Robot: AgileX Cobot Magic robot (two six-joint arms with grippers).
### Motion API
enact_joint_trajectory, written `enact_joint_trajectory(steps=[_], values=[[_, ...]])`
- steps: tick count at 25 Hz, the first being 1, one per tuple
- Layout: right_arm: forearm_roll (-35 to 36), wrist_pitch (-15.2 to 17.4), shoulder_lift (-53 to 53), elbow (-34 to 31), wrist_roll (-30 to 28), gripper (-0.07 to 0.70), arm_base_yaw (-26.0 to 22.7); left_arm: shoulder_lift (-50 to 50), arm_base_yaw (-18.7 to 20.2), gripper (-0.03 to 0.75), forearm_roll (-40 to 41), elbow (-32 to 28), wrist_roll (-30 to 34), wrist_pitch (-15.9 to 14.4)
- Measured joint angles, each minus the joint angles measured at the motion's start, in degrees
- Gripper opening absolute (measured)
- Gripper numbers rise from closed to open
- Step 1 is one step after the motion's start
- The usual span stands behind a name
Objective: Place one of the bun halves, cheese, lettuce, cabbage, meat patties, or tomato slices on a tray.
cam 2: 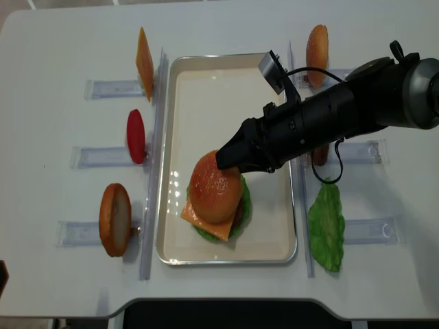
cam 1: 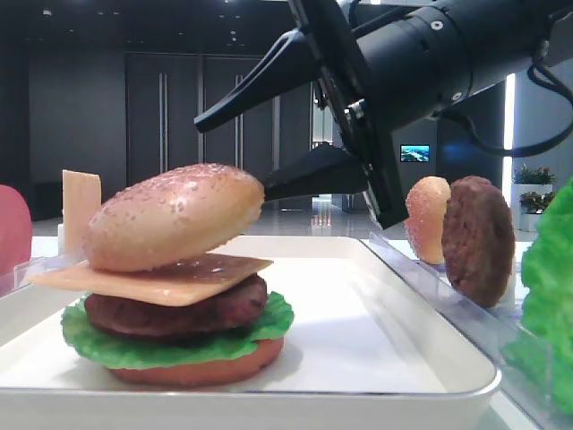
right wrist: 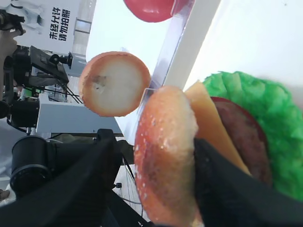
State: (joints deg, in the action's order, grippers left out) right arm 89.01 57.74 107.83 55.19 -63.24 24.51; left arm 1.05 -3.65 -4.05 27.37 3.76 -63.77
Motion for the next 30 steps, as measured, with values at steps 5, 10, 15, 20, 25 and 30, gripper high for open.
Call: enact_joint_trajectory(steps=[5,10,15,20,25,30], values=[[-2.0,-1.2,-0.1,0.0,1.2,0.407,0.0,0.0,0.0,-0.007,0.0,0.0,0.0,0.0],[-5.9,-5.7,-2.1,0.0,4.0,0.425,0.0,0.0,0.0,-0.007,0.0,0.0,0.0,0.0],[-10.3,-9.1,-6.2,0.0,7.4,0.427,0.0,0.0,0.0,-0.007,-0.1,0.0,0.0,0.0],[-16.2,-12.3,-10.0,0.1,13.0,0.427,0.0,0.0,0.0,-0.007,-0.1,0.0,0.0,0.0],[-23.9,-15.3,-14.2,0.4,19.4,0.427,0.0,0.0,0.0,-0.007,-0.1,0.0,0.0,0.0],[-34.5,-14.9,-16.9,3.2,29.3,0.427,0.0,0.0,0.0,-0.007,-0.1,0.0,0.0,0.0]])
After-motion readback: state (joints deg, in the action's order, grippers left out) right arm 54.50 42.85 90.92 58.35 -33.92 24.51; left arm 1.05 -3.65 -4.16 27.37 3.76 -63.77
